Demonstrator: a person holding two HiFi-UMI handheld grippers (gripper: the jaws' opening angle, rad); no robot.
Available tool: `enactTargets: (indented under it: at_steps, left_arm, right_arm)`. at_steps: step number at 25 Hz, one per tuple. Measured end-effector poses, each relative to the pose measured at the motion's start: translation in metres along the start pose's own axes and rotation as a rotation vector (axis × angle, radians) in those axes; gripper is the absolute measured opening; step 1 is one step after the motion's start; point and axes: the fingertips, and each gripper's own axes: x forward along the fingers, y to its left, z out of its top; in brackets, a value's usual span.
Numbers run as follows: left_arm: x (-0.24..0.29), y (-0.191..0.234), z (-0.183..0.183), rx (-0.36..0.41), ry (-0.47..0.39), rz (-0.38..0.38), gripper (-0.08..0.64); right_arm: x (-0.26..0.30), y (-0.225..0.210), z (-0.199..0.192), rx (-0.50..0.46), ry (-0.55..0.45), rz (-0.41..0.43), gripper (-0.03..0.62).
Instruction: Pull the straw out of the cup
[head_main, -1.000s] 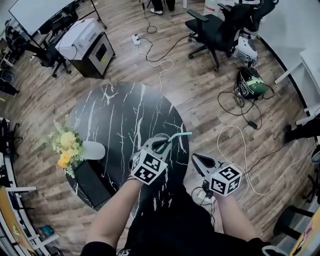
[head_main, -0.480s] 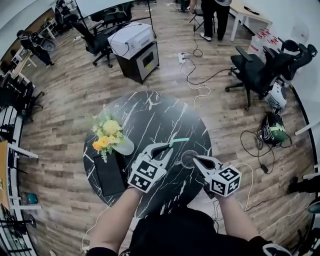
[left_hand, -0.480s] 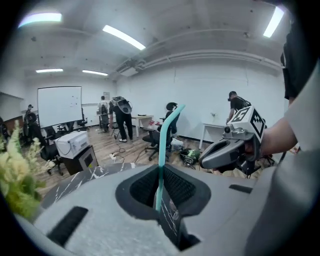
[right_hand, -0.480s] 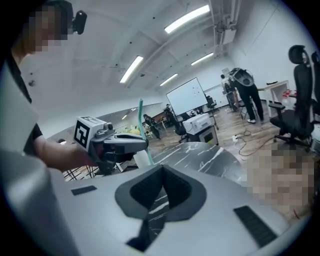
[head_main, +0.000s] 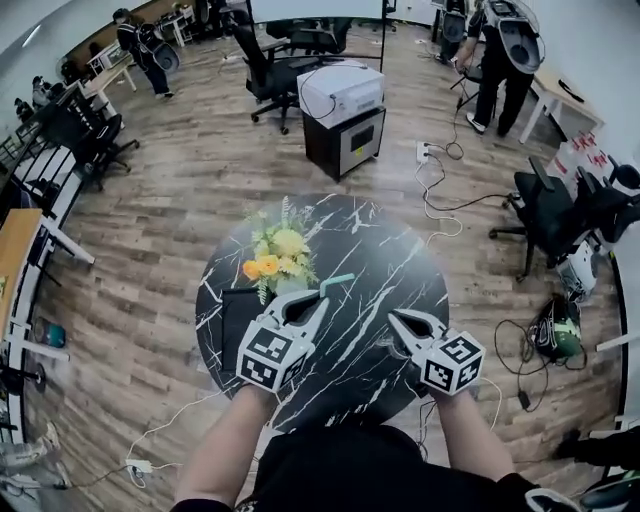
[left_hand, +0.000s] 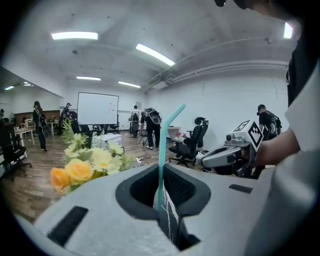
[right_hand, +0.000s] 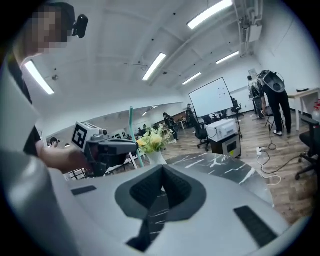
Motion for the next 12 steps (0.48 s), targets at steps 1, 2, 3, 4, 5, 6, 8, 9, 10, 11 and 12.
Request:
enactTargets:
  at_steps: [1, 2, 3, 4, 5, 6, 8, 9, 10, 11, 12]
  left_arm:
    - [-0.01, 0.006, 0.0, -0.009, -0.009, 0.018, 0.04]
    - [-0.019, 0.012, 0.001, -0.014, -0.018, 0.038, 0.04]
    - [-0.028, 0.017, 0.002, -0.015, -0.025, 0.058, 0.04]
    - [-0.035, 0.022, 0.004, -0.012, -0.032, 0.077, 0.04]
    - [-0.042, 0.026, 0.007, -0.01, -0.041, 0.093, 0.04]
    - [-0.049, 0.031, 0.01, -0.01, -0.053, 0.108, 0.04]
    - [-0.06, 0.039, 0.017, -0.022, -0.084, 0.134, 0.04]
    - [-0.065, 0.042, 0.02, -0.031, -0.101, 0.145, 0.04]
    - [-0.07, 0.045, 0.023, -0.041, -0.118, 0.155, 0.04]
    - [-0.074, 0.048, 0.025, -0.05, -0.131, 0.163, 0.04]
    - [-0.077, 0.05, 0.025, -0.055, -0.138, 0.169, 0.04]
  right_arm:
    - [0.001, 0.005, 0.004, -0.013, -0.005, 0.005, 0.006]
    - [0.002, 0.01, 0.007, -0.027, -0.011, 0.009, 0.006]
    - [0.002, 0.014, 0.011, -0.04, -0.018, 0.012, 0.006]
    - [0.001, 0.018, 0.014, -0.051, -0.027, 0.014, 0.006]
    - [0.0, 0.021, 0.018, -0.06, -0.036, 0.016, 0.005]
    - [-0.001, 0.024, 0.021, -0.067, -0.045, 0.016, 0.005]
    - [-0.005, 0.028, 0.027, -0.076, -0.065, 0.015, 0.005]
    - [-0.008, 0.03, 0.03, -0.08, -0.074, 0.013, 0.005]
    - [-0.011, 0.03, 0.032, -0.086, -0.082, 0.01, 0.005]
    - [-0.013, 0.031, 0.034, -0.091, -0.089, 0.006, 0.005]
    - [-0.016, 0.032, 0.035, -0.096, -0.096, 0.003, 0.005]
